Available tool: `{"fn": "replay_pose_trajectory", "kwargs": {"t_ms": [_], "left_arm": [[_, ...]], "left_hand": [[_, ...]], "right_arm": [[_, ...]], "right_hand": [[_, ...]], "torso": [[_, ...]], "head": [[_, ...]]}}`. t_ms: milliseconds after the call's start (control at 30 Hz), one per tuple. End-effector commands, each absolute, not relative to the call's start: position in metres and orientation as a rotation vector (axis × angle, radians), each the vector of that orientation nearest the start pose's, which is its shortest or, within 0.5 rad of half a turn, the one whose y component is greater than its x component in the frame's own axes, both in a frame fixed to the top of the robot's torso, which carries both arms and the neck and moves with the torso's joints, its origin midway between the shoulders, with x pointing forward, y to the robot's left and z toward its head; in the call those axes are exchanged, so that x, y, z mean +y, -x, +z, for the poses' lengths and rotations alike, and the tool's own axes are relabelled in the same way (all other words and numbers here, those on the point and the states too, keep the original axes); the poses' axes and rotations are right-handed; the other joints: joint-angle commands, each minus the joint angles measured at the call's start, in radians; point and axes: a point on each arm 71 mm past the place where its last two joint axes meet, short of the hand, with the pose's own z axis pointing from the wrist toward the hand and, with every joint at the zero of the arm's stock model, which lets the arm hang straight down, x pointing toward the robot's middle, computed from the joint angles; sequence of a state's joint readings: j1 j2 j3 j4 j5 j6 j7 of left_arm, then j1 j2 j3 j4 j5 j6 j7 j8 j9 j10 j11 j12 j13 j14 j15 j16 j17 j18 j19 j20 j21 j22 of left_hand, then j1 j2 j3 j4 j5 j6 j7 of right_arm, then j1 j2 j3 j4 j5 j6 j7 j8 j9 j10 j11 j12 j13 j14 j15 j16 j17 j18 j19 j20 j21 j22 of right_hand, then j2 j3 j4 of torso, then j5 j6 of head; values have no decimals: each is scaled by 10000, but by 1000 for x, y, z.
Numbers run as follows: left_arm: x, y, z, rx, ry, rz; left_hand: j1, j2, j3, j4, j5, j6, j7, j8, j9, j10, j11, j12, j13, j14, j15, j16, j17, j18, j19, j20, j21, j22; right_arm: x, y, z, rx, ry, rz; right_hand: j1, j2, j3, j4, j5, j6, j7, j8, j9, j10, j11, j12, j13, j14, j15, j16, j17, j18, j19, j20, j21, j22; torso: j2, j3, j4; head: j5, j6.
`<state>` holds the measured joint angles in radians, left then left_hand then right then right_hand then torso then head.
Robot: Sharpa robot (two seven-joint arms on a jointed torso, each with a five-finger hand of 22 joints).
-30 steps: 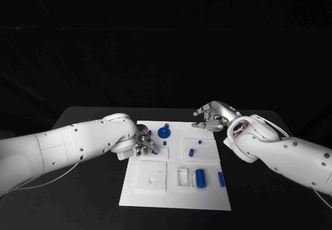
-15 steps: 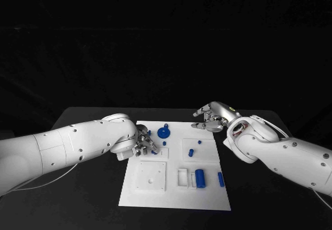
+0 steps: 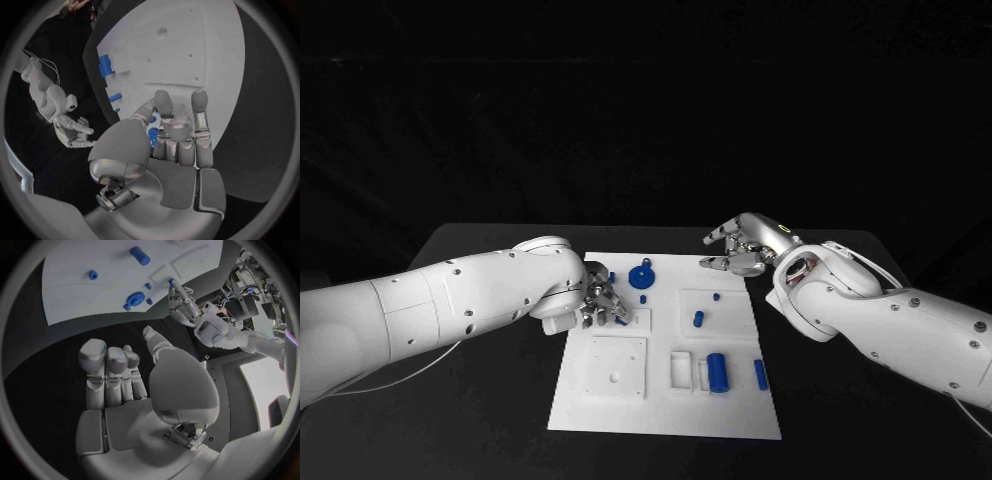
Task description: Assemble the parts on the task board
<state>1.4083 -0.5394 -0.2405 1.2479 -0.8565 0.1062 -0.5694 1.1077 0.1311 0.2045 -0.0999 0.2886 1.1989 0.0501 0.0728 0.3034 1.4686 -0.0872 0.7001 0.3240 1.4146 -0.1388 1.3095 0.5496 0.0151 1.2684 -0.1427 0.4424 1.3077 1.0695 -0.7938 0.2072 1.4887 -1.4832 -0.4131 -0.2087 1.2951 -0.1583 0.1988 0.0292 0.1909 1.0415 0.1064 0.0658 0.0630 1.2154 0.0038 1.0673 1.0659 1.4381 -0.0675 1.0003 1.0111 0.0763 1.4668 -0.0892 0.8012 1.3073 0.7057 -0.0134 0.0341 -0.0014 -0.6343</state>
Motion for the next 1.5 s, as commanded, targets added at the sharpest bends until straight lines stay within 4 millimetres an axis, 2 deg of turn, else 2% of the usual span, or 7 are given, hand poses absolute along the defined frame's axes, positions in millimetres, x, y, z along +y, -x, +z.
{"fn": "replay_pose_trajectory", "kwargs": {"t_ms": [33,367,533,1167,1467,1500], "left_arm": [[152,-533,-204,23431,2107,-3156],[152,-534,-201,22933,2517,-3522],[153,-533,-200,22773,2720,-3681],[152,-532,-203,23220,2531,-3536],[151,-533,-203,23104,2544,-3516],[151,-533,-202,23078,2548,-3509]], "left_hand": [[-4,77,61,159,-87,2606,-1197,862,4891,467,-67,-89,-43,-16,18,-75,-57,-52,-10,38,-33,177],[107,65,64,154,-84,2616,-1192,841,4789,467,-65,-110,-107,-4,24,-111,-117,-32,0,55,-54,180],[81,58,55,167,-55,2672,-1195,808,4669,466,-66,-60,-143,11,23,-64,-30,-20,12,62,-49,181],[93,17,34,164,-64,2665,-1190,786,4592,467,-64,-59,-204,-4,20,-96,-93,-19,5,61,-39,184],[66,15,-9,218,-141,2665,-1191,793,4562,467,-68,-55,-231,-1,15,-109,-123,-11,14,61,-30,183],[38,31,-36,267,-335,2668,-1194,797,4561,466,-69,-54,-234,-5,14,-115,-138,-11,14,62,-30,182]], "right_arm": [[-201,-504,-155,14938,-886,6382],[-202,-504,-155,14903,-912,6385],[-202,-503,-156,14902,-923,6376],[-202,-503,-157,14987,-932,6343],[-203,-503,-157,15017,-952,6303],[-203,-503,-157,15018,-953,6301]], "right_hand": [[-91,-53,-51,59,78,49,-13,-36,-6,-77,-17,-37,-15,19,-13,-72,-5,195,459,23,-45,987],[-93,-56,-55,81,120,59,-15,-35,-5,-69,-21,-29,-9,25,-17,-74,-2,195,463,20,-53,986],[-107,-60,-65,102,171,62,-17,-35,-5,-71,-21,-33,-15,27,-17,-77,-1,195,466,19,-63,984],[-117,-67,-94,135,233,74,-22,-35,-5,-71,-24,-41,-24,31,-20,-87,2,195,470,16,-80,982],[-144,-79,-133,182,267,80,-24,-35,-5,-78,-25,-52,-37,31,-21,-99,0,192,472,15,-80,984],[-144,-79,-133,182,267,80,-24,-35,-5,-78,-25,-52,-37,31,-21,-99,0,192,472,15,-80,984]], "torso": [[2,-2,0],[12,-10,0],[10,0,-1],[6,2,5],[12,4,-8],[12,2,-9]], "head": [[2,18],[-14,24],[-23,13],[-35,15],[-98,43],[-99,43]]}}
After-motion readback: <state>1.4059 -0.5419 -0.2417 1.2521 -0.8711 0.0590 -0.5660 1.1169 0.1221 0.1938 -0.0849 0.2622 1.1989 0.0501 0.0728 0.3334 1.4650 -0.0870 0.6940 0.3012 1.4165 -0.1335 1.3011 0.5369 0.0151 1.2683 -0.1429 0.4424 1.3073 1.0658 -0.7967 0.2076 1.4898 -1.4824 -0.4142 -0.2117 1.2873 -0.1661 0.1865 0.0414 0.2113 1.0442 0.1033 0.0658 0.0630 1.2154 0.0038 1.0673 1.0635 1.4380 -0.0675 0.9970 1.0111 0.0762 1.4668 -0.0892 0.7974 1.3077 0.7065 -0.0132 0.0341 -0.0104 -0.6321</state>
